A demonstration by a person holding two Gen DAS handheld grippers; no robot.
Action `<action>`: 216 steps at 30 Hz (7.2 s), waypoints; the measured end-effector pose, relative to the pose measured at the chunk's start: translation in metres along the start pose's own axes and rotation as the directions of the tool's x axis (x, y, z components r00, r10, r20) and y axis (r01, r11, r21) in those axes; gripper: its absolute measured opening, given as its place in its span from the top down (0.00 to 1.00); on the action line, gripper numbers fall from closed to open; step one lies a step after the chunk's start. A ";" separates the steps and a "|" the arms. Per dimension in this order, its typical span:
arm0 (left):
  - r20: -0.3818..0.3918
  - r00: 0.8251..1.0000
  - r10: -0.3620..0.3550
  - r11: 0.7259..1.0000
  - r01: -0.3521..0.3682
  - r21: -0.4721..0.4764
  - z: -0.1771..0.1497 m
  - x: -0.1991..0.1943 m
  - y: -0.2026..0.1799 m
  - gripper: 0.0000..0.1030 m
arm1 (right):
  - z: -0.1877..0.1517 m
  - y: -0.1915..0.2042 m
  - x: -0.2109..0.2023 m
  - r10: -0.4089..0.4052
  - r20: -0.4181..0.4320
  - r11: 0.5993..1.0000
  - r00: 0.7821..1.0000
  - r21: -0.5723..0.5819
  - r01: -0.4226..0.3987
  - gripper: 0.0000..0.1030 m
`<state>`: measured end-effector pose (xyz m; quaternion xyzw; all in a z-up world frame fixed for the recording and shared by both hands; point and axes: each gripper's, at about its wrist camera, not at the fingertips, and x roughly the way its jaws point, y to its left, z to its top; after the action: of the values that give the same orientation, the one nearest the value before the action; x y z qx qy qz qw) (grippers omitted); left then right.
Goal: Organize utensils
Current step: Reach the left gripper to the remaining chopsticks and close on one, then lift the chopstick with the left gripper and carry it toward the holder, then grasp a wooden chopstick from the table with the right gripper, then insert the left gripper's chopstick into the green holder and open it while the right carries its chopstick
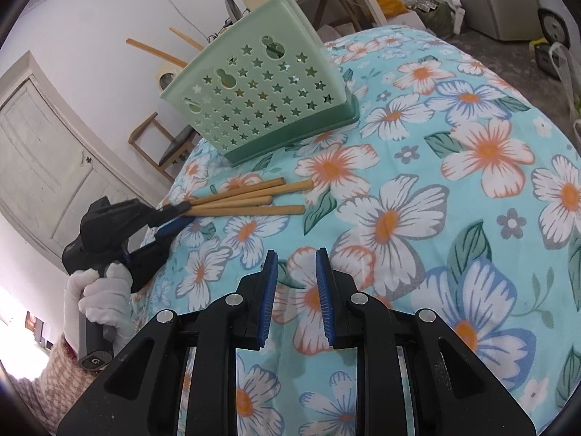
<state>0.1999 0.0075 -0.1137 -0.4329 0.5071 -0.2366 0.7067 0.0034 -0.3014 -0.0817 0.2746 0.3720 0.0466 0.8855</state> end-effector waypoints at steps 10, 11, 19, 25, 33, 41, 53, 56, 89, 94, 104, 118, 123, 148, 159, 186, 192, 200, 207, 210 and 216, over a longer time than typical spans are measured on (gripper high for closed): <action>0.009 0.999 0.037 0.999 -0.037 0.027 -0.012 -0.031 0.000 0.89 | -0.001 0.000 -0.005 0.008 0.005 1.000 1.000 0.007 -0.008 0.78; 0.014 0.999 0.041 0.999 -0.041 0.028 -0.012 -0.033 0.002 0.89 | -0.002 0.001 -0.005 0.009 0.004 1.000 1.000 0.005 -0.009 0.78; 0.155 0.982 0.109 0.967 -0.141 0.213 -0.013 -0.070 -0.027 0.89 | -0.001 0.007 -0.006 0.008 0.007 1.000 1.000 -0.004 -0.008 0.78; 0.311 0.943 0.117 0.859 -0.254 0.445 -0.025 -0.094 -0.073 0.89 | -0.002 0.009 -0.007 0.012 0.012 1.000 1.000 -0.002 -0.012 0.78; 0.423 0.906 -0.014 0.622 -0.323 0.713 -0.063 -0.111 -0.134 0.92 | -0.002 0.008 -0.006 0.015 0.008 1.000 1.000 0.001 -0.015 0.78; 0.375 0.927 -0.004 0.475 -0.328 0.817 -0.093 -0.084 -0.149 0.92 | -0.003 0.005 -0.007 0.016 0.004 1.000 1.000 0.010 -0.017 0.78; 0.327 0.945 0.032 0.464 -0.304 0.832 -0.102 -0.065 -0.142 0.94 | -0.004 0.001 -0.009 0.016 0.008 1.000 1.000 0.016 -0.016 0.78; 0.328 0.944 0.030 0.464 -0.304 0.832 -0.102 -0.065 -0.142 0.94 | -0.004 0.002 -0.009 0.017 0.009 1.000 1.000 0.015 -0.017 0.78; 0.450 0.891 -0.054 0.656 -0.308 0.689 -0.046 -0.151 -0.107 0.95 | 0.002 0.051 0.004 -0.029 0.007 0.993 1.000 -0.114 0.029 0.74; 0.478 0.877 -0.048 0.684 -0.320 0.656 -0.036 -0.165 -0.096 0.95 | 0.000 0.063 0.009 -0.036 -0.001 0.988 0.999 -0.149 0.036 0.71; 0.518 0.854 -0.044 0.721 -0.332 0.608 -0.022 -0.186 -0.083 0.95 | 0.014 0.105 0.022 -0.093 0.067 0.888 0.993 -0.445 0.113 0.71; 0.537 0.843 -0.028 0.748 -0.338 0.571 -0.012 -0.181 -0.077 0.95 | -0.001 0.185 0.127 -0.148 0.026 0.442 0.989 -0.893 0.090 0.85; 0.532 0.846 -0.021 0.749 -0.339 0.569 -0.011 -0.178 -0.075 0.95 | -0.009 0.191 0.146 -0.192 0.063 0.343 0.979 -0.931 0.127 0.95; 0.503 0.864 -0.019 0.745 -0.324 0.584 -0.017 -0.171 -0.076 0.95 | -0.016 0.187 0.148 -0.259 0.098 0.229 0.961 -0.960 0.160 0.84; 0.499 0.866 -0.008 0.752 -0.324 0.574 -0.013 -0.167 -0.070 0.95 | -0.002 0.187 0.121 -0.222 0.091 0.314 0.971 -0.936 0.160 0.96; 0.371 0.927 -0.048 0.737 -0.218 0.640 -0.036 -0.153 -0.092 0.95 | 0.011 0.052 0.019 -0.037 -0.327 0.997 0.944 -0.080 0.011 0.70; 0.359 0.932 -0.048 0.738 -0.209 0.641 -0.036 -0.148 -0.092 0.95 | 0.026 0.078 0.048 -0.070 -0.309 0.982 0.948 -0.186 0.012 0.63; 0.350 0.936 -0.033 0.733 -0.216 0.646 -0.035 -0.140 -0.093 0.95 | 0.034 0.087 0.093 -0.159 -0.289 0.947 0.944 -0.315 0.063 0.73; 0.350 0.937 -0.019 0.718 -0.231 0.656 -0.036 -0.135 -0.100 0.95 | 0.037 0.077 0.080 -0.124 -0.249 0.959 0.960 -0.277 0.052 0.95; 0.358 0.933 -0.021 0.702 -0.241 0.670 -0.040 -0.135 -0.109 0.95 | 0.041 0.072 0.061 -0.080 -0.210 0.971 0.974 -0.238 0.028 0.95; 0.369 0.929 -0.041 0.681 -0.244 0.690 -0.051 -0.137 -0.130 0.95 | 0.057 0.065 0.003 0.034 -0.063 0.985 0.997 -0.167 -0.044 0.96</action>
<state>0.1156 0.0277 0.0610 -0.1241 0.2593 -0.2951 0.9112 0.0524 -0.2717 -0.0174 0.2046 0.3875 0.1034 0.8929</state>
